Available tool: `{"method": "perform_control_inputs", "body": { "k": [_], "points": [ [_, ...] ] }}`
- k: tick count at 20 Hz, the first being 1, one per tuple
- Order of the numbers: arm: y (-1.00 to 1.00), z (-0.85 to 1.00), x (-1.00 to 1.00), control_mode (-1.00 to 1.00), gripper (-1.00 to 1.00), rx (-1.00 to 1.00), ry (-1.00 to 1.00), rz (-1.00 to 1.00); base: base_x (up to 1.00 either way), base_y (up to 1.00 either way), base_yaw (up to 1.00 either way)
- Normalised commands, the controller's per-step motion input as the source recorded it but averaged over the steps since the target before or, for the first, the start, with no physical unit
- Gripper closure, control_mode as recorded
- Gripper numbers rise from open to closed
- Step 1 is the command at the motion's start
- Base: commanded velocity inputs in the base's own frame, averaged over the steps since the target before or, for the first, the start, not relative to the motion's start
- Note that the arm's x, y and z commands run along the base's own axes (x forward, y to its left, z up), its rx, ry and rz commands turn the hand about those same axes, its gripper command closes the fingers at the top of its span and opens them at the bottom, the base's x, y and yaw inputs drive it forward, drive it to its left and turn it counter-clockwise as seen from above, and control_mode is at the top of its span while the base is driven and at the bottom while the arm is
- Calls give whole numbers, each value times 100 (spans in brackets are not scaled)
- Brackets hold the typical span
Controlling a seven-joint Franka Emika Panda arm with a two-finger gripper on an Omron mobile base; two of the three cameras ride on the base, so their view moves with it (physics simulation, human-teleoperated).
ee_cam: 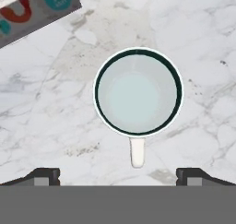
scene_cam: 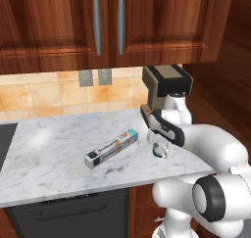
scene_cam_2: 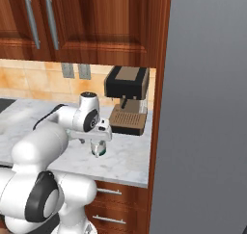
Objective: Pick the mug from the counter and place it inside the microwave. Then close the microwave.
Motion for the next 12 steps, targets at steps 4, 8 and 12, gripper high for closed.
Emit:
{"method": "perform_control_inputs", "body": {
  "k": [4,8,12],
  "points": [
    [0,-8,0,-100,-100,-2,0,0,0,0,0],
    [-25,-1,0,-100,-100,0,0,0,0,0,0],
    [-34,0,0,-100,-100,0,0,0,0,0,0]
  ]
}}
